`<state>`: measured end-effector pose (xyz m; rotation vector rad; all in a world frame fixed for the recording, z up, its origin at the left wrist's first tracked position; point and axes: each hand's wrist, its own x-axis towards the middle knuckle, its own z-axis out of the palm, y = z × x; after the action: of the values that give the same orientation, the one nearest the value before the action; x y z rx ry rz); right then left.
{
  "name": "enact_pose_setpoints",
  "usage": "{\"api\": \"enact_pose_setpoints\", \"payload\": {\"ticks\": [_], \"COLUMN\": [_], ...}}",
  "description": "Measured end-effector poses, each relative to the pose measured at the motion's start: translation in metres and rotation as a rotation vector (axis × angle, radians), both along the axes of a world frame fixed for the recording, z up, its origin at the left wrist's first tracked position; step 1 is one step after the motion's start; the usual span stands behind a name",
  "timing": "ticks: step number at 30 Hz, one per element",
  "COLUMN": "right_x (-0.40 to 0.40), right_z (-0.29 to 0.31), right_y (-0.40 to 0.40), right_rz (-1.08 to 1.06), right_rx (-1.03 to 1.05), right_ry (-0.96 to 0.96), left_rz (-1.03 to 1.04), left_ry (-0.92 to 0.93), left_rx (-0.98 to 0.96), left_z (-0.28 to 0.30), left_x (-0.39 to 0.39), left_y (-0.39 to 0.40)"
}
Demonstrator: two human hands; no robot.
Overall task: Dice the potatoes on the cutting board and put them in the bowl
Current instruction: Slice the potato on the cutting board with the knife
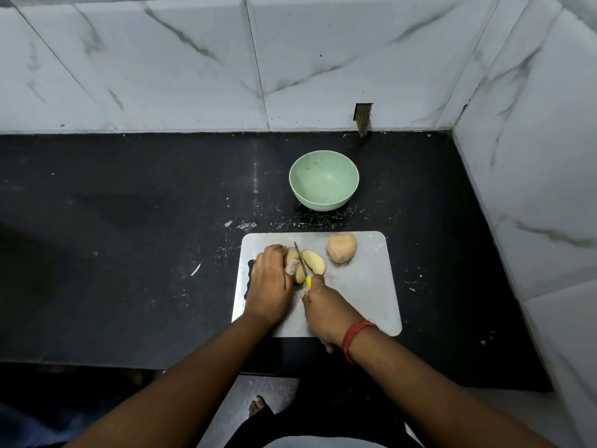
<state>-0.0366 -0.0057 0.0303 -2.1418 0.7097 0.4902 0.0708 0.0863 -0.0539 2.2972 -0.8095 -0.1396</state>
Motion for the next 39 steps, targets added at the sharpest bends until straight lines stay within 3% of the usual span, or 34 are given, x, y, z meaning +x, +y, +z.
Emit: {"api": "enact_pose_setpoints", "payload": {"ticks": [23,32,36,39], "right_x": [0.017,0.01,0.017,0.008], "right_z": [-0.009,-0.008,-0.008,-0.008], "right_y": [-0.013,-0.006,-0.006,-0.005], "right_rz": [0.063,0.099,0.057,0.067], "right_rx": [-0.024,-0.012,-0.061,-0.076], "right_ry": [0.017,0.246,0.102,0.098], "left_rz": [0.007,0.009,0.017,0.02], "left_ry": [0.006,0.02,0.037,0.017], "left_rx": [0.012,0.042,0.016,0.026], "left_z": [0.006,0.001,0.009,0.007], "left_x": [-0.004,-0.002,-0.005,-0.005], "left_y": [0.0,0.0,-0.001,-0.001]}}
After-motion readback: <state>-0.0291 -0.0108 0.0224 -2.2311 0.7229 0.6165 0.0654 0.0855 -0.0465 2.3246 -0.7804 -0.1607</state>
